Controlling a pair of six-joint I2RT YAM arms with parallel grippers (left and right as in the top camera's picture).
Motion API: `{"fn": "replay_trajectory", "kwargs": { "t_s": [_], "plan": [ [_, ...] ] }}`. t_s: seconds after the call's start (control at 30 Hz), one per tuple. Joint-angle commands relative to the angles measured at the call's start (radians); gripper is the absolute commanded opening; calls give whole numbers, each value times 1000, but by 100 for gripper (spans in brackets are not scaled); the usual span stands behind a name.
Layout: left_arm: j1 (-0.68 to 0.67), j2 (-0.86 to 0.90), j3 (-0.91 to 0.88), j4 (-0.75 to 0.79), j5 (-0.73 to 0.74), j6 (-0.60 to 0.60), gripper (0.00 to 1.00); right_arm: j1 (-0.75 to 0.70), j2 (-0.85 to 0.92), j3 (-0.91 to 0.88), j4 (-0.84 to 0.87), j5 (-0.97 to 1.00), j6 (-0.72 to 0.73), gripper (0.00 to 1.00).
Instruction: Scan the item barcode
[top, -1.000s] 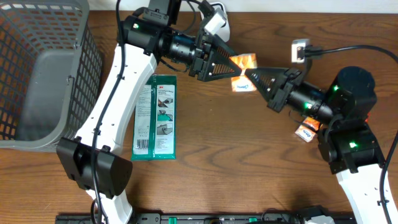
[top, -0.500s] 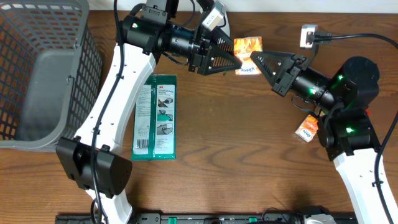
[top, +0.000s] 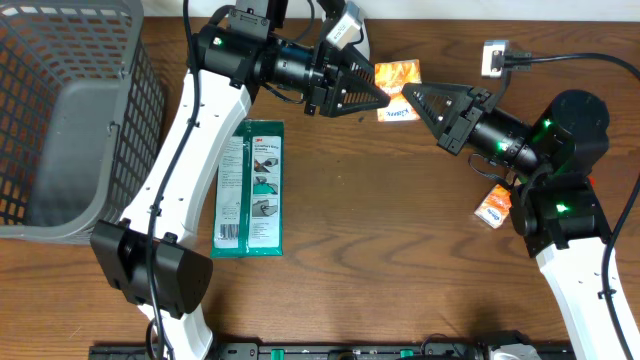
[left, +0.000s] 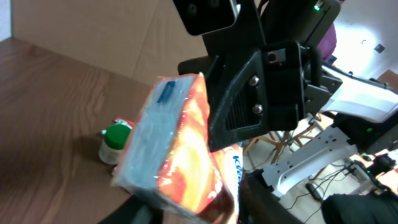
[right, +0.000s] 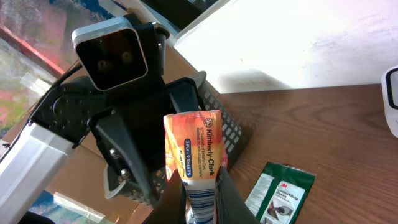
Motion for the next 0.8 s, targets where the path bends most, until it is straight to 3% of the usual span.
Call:
{"fn": "replay_trajectory", "kwargs": {
  "t_s": [0.0, 0.17, 0.37, 0.43, 0.53, 0.63, 0.77],
  "plan": [
    [-34, -26, 4, 15, 71, 32, 36, -2, 18, 7, -18, 6, -3, 1],
    [-34, -26, 4, 22, 71, 31, 21, -2, 18, 6, -27, 6, -3, 1],
    [-34, -26, 4, 22, 71, 31, 15, -2, 18, 6, -46, 11, -23, 2],
    [-34, -26, 4, 22, 71, 20, 14, -3, 18, 6, -66, 14, -46, 11],
    [-33, -26, 4, 22, 66, 2, 11, -9, 18, 6, -84, 18, -62, 34],
    [-32, -26, 4, 26, 37, -29, 9, -20, 18, 6, -86, 17, -63, 38],
    [-31, -26, 4, 26, 23, -89, 8, -31, 18, 6, -107, 9, -63, 35]
  ]
}}
